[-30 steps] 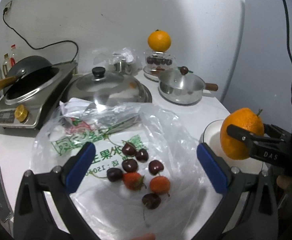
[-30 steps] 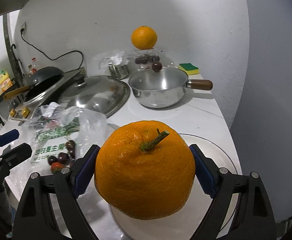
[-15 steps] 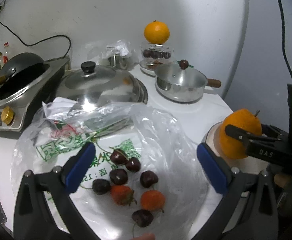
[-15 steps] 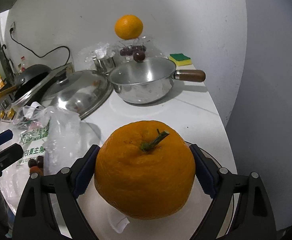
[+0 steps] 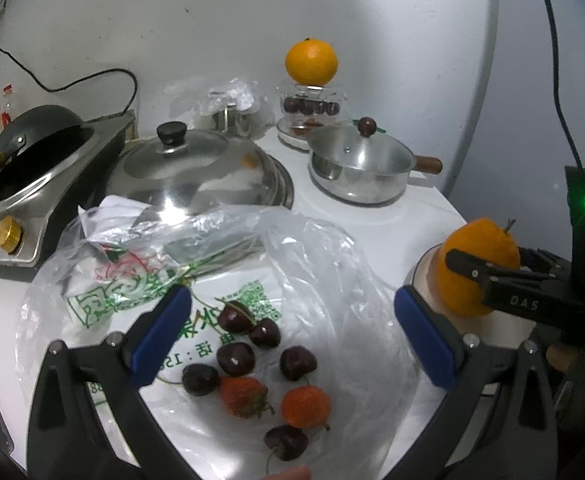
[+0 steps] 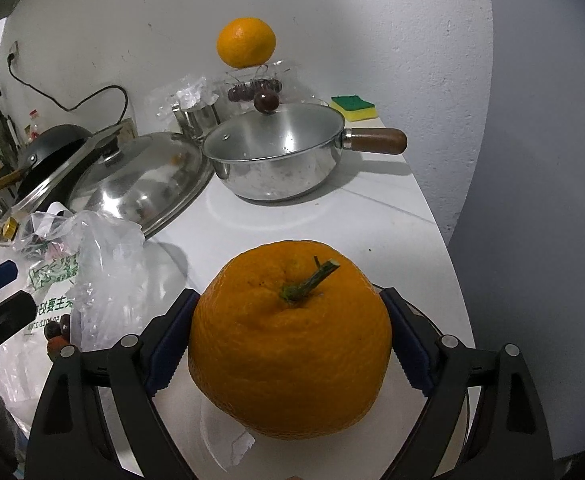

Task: Organize fruits
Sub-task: 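Carry the orange with the right gripper and set it on the white plate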

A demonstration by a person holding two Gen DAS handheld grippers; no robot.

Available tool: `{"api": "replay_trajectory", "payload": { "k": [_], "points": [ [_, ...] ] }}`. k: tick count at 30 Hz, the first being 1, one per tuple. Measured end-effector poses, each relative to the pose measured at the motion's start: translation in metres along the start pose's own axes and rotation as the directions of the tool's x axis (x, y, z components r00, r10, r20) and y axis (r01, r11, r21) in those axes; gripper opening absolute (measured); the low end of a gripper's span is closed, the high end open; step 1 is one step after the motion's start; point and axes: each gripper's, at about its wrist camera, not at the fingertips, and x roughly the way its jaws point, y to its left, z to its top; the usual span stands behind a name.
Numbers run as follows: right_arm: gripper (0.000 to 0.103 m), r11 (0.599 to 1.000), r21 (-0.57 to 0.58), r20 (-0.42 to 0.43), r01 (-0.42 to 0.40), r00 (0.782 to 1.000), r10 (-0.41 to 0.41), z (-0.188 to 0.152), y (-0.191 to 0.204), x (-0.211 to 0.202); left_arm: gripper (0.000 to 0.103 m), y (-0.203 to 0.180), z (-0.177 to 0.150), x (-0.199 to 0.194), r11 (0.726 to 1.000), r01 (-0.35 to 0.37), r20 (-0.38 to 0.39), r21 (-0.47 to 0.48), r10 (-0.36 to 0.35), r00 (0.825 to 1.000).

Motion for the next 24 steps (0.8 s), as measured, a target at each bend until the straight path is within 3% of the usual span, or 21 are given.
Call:
{"api": "replay_trajectory", "payload": {
  "k": [9,15,24],
  "points": [
    [0.093,0.999,-0.012,0.020,0.047,0.999,-0.046,-0.004,0.006,-0.003,0.102,0.007,-0.002,-0.020,1.000,-0.008,0.026,-0.012,0.009,1.000],
    [0.093,0.999,-0.012,0.085,0.049,0.995,-0.048,-0.001,0.012,-0.024,0.102,0.010,-0.004,-0.036,1.000,-0.007,0.049,-0.013,0.008,0.999],
    [0.093,0.998,-0.036,0.107,0.054,0.993,-0.050,-0.003,0.031,-0.048,0.102,0.017,-0.011,-0.064,1.000,-0.005,0.087,-0.021,0.007,0.996]
  ]
}}
